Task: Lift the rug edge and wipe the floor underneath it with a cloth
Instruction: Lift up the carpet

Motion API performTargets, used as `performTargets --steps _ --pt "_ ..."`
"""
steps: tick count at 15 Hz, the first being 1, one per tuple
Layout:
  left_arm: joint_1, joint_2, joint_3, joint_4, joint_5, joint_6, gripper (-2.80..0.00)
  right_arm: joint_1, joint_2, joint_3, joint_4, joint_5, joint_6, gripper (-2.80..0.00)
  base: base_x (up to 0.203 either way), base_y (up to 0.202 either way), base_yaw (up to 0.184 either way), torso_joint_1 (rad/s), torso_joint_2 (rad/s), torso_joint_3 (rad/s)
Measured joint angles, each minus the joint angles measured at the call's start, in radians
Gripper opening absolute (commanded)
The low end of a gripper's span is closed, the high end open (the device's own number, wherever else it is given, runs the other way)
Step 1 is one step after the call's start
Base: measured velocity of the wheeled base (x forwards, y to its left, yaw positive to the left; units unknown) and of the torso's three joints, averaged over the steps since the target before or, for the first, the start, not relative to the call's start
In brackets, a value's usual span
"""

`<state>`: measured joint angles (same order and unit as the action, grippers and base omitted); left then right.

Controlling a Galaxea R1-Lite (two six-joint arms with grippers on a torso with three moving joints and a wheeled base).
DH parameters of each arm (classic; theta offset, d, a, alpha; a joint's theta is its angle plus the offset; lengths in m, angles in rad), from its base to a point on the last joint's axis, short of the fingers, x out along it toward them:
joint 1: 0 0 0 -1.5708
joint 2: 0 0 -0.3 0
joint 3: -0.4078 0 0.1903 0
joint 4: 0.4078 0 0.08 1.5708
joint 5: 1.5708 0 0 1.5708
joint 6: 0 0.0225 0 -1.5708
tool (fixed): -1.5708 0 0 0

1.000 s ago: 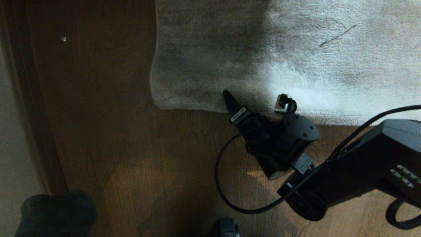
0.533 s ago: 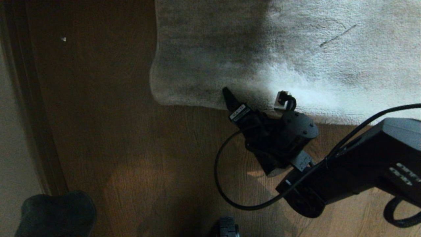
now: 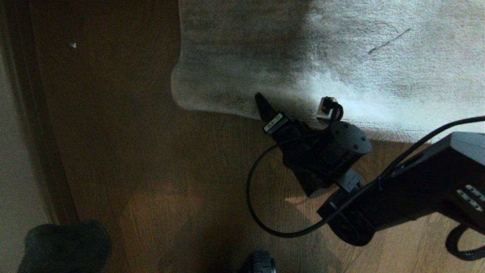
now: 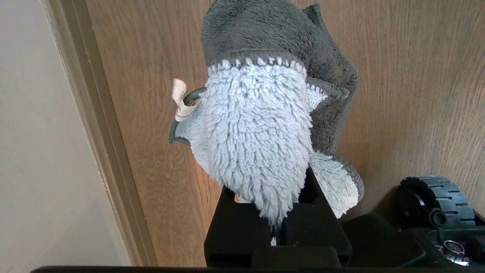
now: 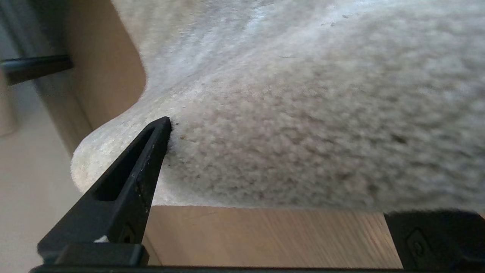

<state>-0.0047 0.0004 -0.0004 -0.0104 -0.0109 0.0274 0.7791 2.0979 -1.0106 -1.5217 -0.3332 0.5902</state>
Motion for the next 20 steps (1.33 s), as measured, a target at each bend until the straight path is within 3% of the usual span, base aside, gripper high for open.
performTargets --steps 7,14,20 --pt "0.000 0.000 0.000 0.000 0.000 0.000 -2.80 0.005 -0.024 -0.023 0.000 0.038 -0.017 0.00 0.000 0.000 0.000 0.000 0.00 0.000" --pt "0.000 0.000 0.000 0.000 0.000 0.000 -2.80 0.120 -0.066 0.106 -0.001 0.037 -0.036 0.00 0.000 0.000 0.000 0.000 0.00 0.000" --pt "0.000 0.000 0.000 0.000 0.000 0.000 -2.80 0.113 -0.027 0.115 -0.001 0.018 -0.039 0.00 0.000 0.000 0.000 0.000 0.00 0.000"
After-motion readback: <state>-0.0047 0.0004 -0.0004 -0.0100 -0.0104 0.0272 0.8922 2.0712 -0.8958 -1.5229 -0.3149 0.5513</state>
